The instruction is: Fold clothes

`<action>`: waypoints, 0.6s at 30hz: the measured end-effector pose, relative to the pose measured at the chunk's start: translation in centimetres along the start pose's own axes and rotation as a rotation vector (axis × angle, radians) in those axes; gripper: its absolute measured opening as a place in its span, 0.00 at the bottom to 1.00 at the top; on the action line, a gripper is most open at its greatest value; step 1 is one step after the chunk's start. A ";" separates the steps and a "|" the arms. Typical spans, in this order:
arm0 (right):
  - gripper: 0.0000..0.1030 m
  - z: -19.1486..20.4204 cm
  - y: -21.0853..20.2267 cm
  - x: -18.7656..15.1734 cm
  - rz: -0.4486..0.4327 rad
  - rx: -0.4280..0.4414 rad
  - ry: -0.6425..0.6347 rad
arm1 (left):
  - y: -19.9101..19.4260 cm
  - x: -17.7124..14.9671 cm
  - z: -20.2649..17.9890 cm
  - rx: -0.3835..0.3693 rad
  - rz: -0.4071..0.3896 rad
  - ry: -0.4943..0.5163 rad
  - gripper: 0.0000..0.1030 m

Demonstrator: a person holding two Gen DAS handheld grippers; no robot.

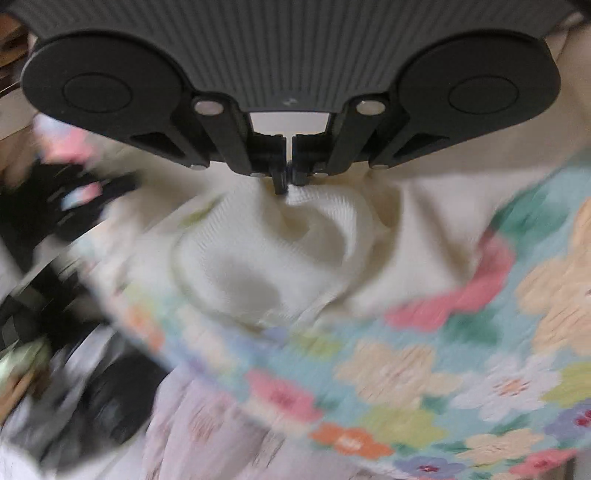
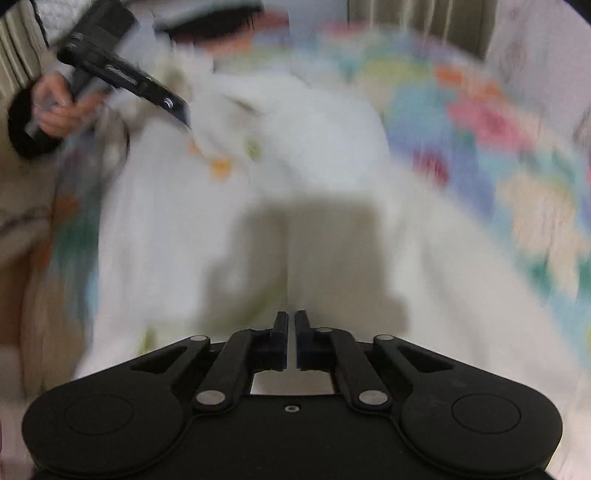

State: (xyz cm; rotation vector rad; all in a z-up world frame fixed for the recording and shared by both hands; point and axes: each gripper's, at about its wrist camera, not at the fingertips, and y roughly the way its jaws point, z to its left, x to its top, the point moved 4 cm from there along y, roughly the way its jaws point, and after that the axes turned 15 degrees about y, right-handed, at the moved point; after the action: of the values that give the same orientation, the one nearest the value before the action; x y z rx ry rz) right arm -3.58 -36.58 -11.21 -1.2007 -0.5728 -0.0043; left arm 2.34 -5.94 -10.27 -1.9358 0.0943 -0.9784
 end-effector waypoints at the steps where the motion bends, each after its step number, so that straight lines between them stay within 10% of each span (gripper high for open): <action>1: 0.04 -0.4 0.0 -0.8 0.024 -0.003 0.038 | -0.2 -0.4 -0.2 0.004 0.011 0.006 0.01; 6: 0.15 -1.3 -3.1 1.7 -0.137 0.051 0.228 | -3.5 0.3 0.7 -0.065 -0.122 -0.045 0.10; 10: 0.63 -0.7 -4.1 6.0 -0.286 0.169 0.355 | -4.4 1.0 3.5 -0.059 -0.239 -0.145 0.42; 17: 0.68 -2.1 2.3 10.3 -0.295 0.236 0.539 | -1.9 0.3 6.4 -0.099 -0.236 -0.283 0.42; 18: 0.51 -1.5 2.7 10.3 -0.311 0.265 0.534 | -1.8 0.4 6.2 -0.104 -0.236 -0.272 0.42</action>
State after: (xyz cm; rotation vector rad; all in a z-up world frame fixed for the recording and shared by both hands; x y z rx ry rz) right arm 6.68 -33.92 -9.58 -0.7956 -0.2707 -0.4850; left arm 6.16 -0.71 -10.18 -2.1937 -0.2489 -0.8640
